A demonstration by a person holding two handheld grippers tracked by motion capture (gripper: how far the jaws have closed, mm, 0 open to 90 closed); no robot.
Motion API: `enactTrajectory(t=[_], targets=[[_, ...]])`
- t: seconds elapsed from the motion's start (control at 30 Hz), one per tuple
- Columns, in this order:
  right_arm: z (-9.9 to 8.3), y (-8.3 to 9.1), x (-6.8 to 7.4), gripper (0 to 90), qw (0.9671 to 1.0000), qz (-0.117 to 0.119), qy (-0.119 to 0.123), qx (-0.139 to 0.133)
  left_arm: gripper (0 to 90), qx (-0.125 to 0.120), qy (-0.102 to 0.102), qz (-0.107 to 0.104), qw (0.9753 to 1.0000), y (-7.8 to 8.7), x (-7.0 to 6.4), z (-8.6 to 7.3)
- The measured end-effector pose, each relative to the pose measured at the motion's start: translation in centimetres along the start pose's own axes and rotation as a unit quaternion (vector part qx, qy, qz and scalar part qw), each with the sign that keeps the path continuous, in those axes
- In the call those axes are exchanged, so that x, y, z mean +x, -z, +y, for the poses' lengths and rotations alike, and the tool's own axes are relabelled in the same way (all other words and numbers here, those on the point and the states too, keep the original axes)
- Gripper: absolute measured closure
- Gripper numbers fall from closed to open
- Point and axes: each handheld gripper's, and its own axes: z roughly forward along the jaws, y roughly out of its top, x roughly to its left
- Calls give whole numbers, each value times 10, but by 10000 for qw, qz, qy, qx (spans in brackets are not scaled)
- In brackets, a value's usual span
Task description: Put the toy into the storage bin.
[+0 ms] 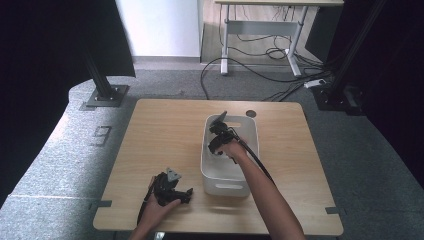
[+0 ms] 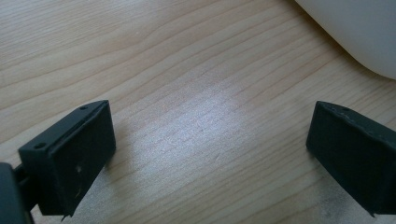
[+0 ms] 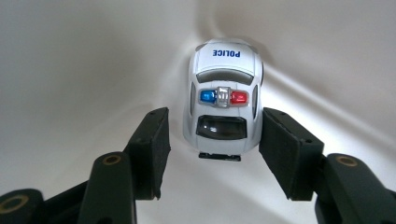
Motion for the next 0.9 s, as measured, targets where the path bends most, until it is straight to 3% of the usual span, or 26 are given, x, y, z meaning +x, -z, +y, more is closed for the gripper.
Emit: enactTrajectory(t=[0.17, 0.5, 0.7, 0.9], targets=[[1, 3, -3, 467, 9987, 379, -339, 17, 13, 0, 2, -2, 10000, 0, 0, 0], [1, 12, -1, 430, 9994, 275, -185, -112, 13, 0, -11, 6, 10000, 0, 0, 0], [-4, 37, 1, 412, 9976, 302, 59, -622, 13, -2, -7, 6, 10000, 0, 0, 0], [-15, 71, 3, 401, 9929, 335, 202, -1125, 12, 7, -1, 0, 10000, 0, 0, 0]])
